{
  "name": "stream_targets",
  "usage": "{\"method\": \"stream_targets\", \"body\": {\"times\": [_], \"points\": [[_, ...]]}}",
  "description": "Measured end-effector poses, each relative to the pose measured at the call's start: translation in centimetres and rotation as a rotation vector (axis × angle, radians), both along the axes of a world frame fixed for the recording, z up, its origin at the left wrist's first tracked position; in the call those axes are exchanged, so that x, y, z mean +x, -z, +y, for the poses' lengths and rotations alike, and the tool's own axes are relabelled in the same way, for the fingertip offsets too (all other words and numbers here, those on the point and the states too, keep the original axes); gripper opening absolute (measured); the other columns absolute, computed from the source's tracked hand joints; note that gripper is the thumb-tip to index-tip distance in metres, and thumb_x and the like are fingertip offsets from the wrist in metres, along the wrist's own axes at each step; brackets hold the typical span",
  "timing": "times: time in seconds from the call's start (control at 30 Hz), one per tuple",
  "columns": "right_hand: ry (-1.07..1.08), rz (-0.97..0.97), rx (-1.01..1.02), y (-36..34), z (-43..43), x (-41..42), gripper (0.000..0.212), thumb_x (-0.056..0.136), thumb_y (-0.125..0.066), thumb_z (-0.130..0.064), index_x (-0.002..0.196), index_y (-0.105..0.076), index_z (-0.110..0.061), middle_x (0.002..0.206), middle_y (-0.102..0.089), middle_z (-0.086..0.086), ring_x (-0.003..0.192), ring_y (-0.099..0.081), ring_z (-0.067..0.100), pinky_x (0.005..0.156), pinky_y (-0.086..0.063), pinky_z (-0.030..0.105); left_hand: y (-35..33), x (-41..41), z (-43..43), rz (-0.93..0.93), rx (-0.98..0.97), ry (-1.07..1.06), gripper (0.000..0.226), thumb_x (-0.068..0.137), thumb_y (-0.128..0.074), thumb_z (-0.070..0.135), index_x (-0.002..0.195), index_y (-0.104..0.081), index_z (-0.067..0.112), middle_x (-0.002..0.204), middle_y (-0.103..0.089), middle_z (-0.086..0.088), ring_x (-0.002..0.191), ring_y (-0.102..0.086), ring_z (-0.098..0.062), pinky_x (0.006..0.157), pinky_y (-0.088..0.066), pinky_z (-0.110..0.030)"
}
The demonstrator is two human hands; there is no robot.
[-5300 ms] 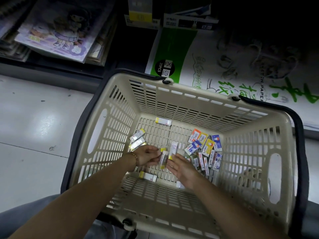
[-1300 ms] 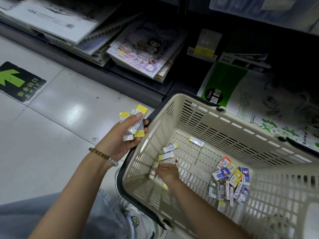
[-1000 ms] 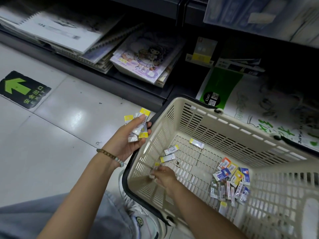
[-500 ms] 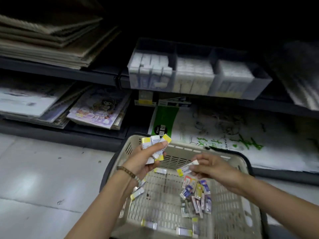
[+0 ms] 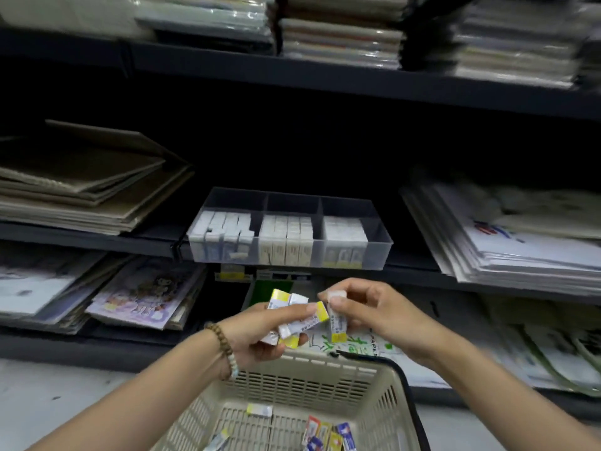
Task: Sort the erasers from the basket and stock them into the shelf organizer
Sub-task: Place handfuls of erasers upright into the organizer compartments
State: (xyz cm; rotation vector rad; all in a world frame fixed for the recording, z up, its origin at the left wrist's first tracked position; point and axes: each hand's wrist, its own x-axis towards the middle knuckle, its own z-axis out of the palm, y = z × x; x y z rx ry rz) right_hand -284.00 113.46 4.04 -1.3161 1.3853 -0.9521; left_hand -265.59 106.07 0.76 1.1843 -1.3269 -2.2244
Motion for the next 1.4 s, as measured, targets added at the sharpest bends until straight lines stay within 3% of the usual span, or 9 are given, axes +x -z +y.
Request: {"method": "stream_targets", "body": {"times": [0.1, 0.23, 0.43, 0.6, 0.83, 0.97, 1.07, 1.23, 1.4], "points": [[-0.003, -0.022, 0.033, -0.1, -0.2, 0.0, 0.019, 0.090, -0.060, -0.020, 0.101, -0.066, -0.006, 0.087, -0.064, 0.009, 0.071, -0.056, 0.013, 0.062, -0.051, 0.019, -0.3, -0.4, -0.6, 0.014, 0.030, -0.014, 0.029, 0.046, -0.081, 0.046, 0.058, -0.075, 0.019, 0.060, -0.063, 0.001, 0.053, -0.060, -0.005, 0.031, -0.036, -0.012], [-0.001, -0.044, 0.079, -0.8, -0.4, -0.8, 0.020, 0.092, -0.057, -0.026, 0.100, -0.068, -0.012, 0.096, -0.070, 0.012, 0.065, -0.057, 0.009, 0.054, -0.046, 0.017, -0.3, -0.2, -2.0, -0.005, 0.038, -0.073, 0.027, 0.042, -0.086, 0.035, 0.057, -0.074, 0.015, 0.062, -0.064, 0.000, 0.048, -0.055, -0.007, 0.031, -0.037, -0.013], [-0.010, -0.207, 0.145, -0.7, -0.7, -0.4, 0.019, 0.082, -0.068, -0.024, 0.095, -0.067, -0.010, 0.087, -0.069, 0.010, 0.065, -0.062, 0.011, 0.059, -0.052, 0.018, -0.2, -0.9, -2.5, 0.019, 0.037, -0.055, 0.045, 0.044, -0.089, 0.034, 0.079, -0.076, 0.010, 0.073, -0.067, -0.003, 0.051, -0.055, -0.006, 0.034, -0.037, -0.013], [0.074, -0.271, 0.192, -0.1, -1.2, 0.4, 0.016, 0.078, -0.071, -0.015, 0.089, -0.062, -0.009, 0.078, -0.071, 0.005, 0.064, -0.066, 0.012, 0.060, -0.056, 0.020, -0.5, -1.9, -2.6, 0.125, 0.041, -0.193, 0.036, 0.040, -0.085, 0.044, 0.056, -0.074, 0.013, 0.064, -0.068, -0.004, 0.050, -0.061, -0.008, 0.037, -0.044, -0.014], [0.201, -0.623, 0.184, 0.6, -1.5, 1.1, 0.043, 0.073, -0.067, -0.022, 0.110, -0.063, 0.001, 0.091, -0.072, 0.009, 0.076, -0.069, 0.011, 0.061, -0.054, 0.017, -0.6, -2.0, -2.3, 0.341, -0.039, -0.231, 0.032, 0.049, -0.082, 0.033, 0.074, -0.078, 0.014, 0.083, -0.073, -0.005, 0.071, -0.069, -0.010, 0.044, -0.047, -0.012], [0.178, -0.544, 0.186, 0.4, -1.4, 0.8, 0.038, 0.072, -0.069, -0.030, 0.102, -0.069, -0.006, 0.092, -0.072, 0.008, 0.078, -0.068, 0.010, 0.064, -0.054, 0.018, -0.9, -1.8, -2.3, 0.310, -0.109, -0.245, 0.040, 0.048, -0.081, 0.041, 0.076, -0.076, 0.013, 0.079, -0.073, -0.004, 0.070, -0.069, -0.011, 0.052, -0.053, -0.016], [0.205, -0.397, 0.111, -0.2, -1.5, 0.1, 0.040, 0.066, -0.071, -0.036, 0.096, -0.073, -0.009, 0.084, -0.071, 0.006, 0.065, -0.061, 0.007, 0.060, -0.050, 0.018, -1.1, -1.7, -2.4, 0.232, -0.100, -0.304, 0.055, 0.045, -0.081, 0.046, 0.083, -0.069, 0.008, 0.075, -0.073, -0.005, 0.068, -0.071, -0.015, 0.052, -0.055, -0.022], [0.134, -0.428, 0.067, -0.7, -1.7, 0.0, 0.035, 0.075, -0.068, -0.020, 0.105, -0.069, -0.003, 0.078, -0.071, 0.008, 0.064, -0.064, 0.007, 0.058, -0.054, 0.014, -1.1, -2.1, -1.3, 0.168, -0.126, -0.140, 0.051, 0.049, -0.076, 0.049, 0.082, -0.066, 0.012, 0.058, -0.066, 0.004, 0.039, -0.055, -0.003, 0.040, -0.041, -0.012], [0.134, -0.422, 0.068, -0.5, -2.0, 0.4, 0.028, 0.079, -0.068, -0.010, 0.106, -0.067, -0.003, 0.077, -0.071, 0.009, 0.064, -0.065, 0.009, 0.060, -0.055, 0.015, -0.9, -2.3, -1.4, 0.163, -0.120, -0.063, 0.054, 0.049, -0.075, 0.053, 0.085, -0.067, 0.014, 0.057, -0.062, 0.006, 0.040, -0.051, -0.002, 0.043, -0.042, -0.014]]}}
